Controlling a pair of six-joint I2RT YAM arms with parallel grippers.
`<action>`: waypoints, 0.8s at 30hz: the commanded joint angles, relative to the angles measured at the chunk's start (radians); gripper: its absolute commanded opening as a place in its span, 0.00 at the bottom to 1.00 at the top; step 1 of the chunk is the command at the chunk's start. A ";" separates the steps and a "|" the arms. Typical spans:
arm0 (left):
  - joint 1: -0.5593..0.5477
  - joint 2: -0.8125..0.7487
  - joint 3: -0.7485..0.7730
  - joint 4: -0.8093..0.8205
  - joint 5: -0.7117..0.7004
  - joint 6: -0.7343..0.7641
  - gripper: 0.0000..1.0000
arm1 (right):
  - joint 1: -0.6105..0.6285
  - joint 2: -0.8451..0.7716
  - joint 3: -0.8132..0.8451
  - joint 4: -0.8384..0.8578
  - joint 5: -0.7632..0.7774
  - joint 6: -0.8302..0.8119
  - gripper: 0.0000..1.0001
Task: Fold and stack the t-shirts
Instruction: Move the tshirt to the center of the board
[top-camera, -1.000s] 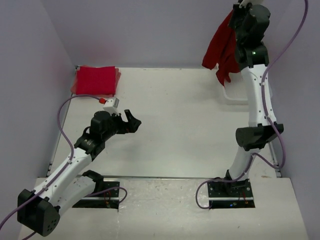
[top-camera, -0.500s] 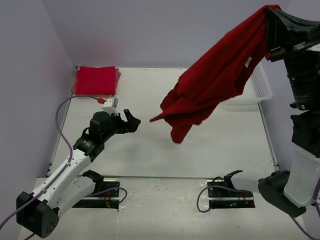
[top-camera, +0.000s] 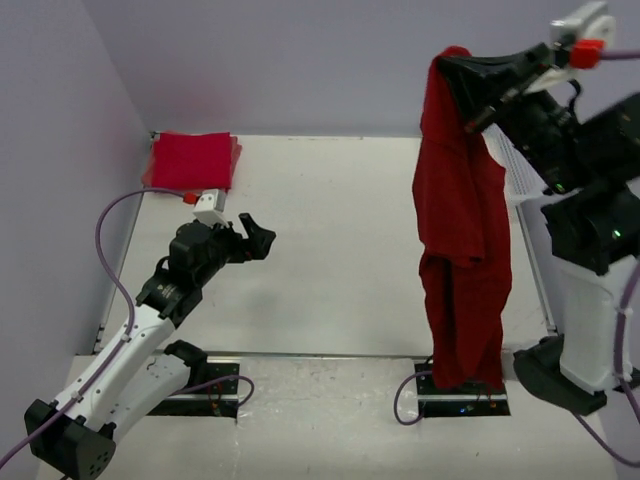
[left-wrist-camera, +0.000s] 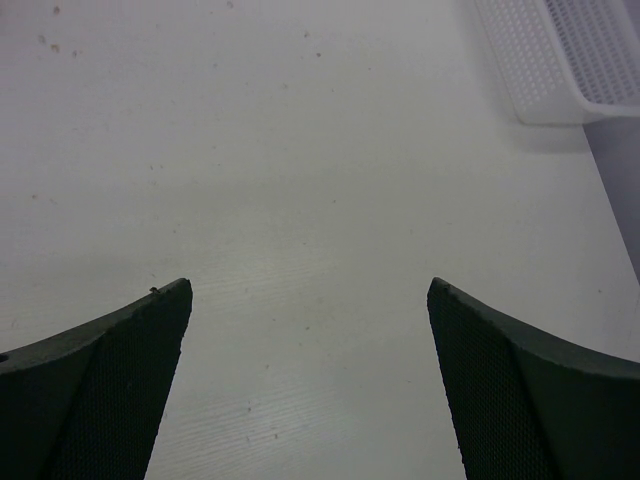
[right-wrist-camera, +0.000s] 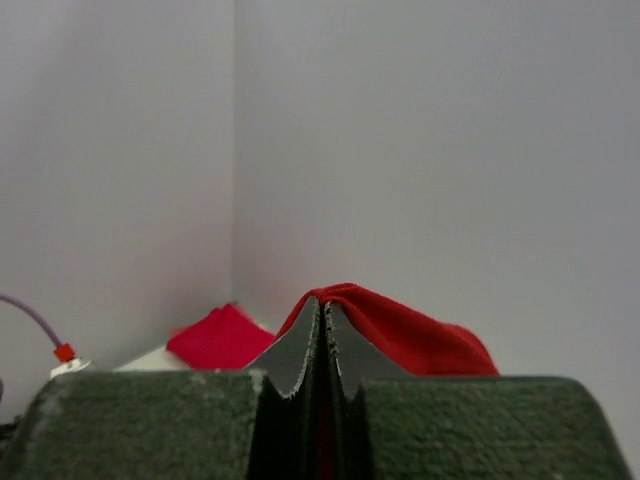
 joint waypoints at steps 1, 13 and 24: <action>-0.009 -0.003 0.052 -0.005 -0.016 -0.007 1.00 | 0.031 0.218 0.003 -0.003 -0.144 0.101 0.00; -0.020 -0.015 0.096 -0.081 -0.056 -0.001 1.00 | 0.157 0.768 0.139 -0.016 -0.103 0.152 0.99; -0.092 0.342 0.274 -0.077 -0.157 0.061 1.00 | 0.005 0.398 -0.426 -0.054 0.442 0.282 0.99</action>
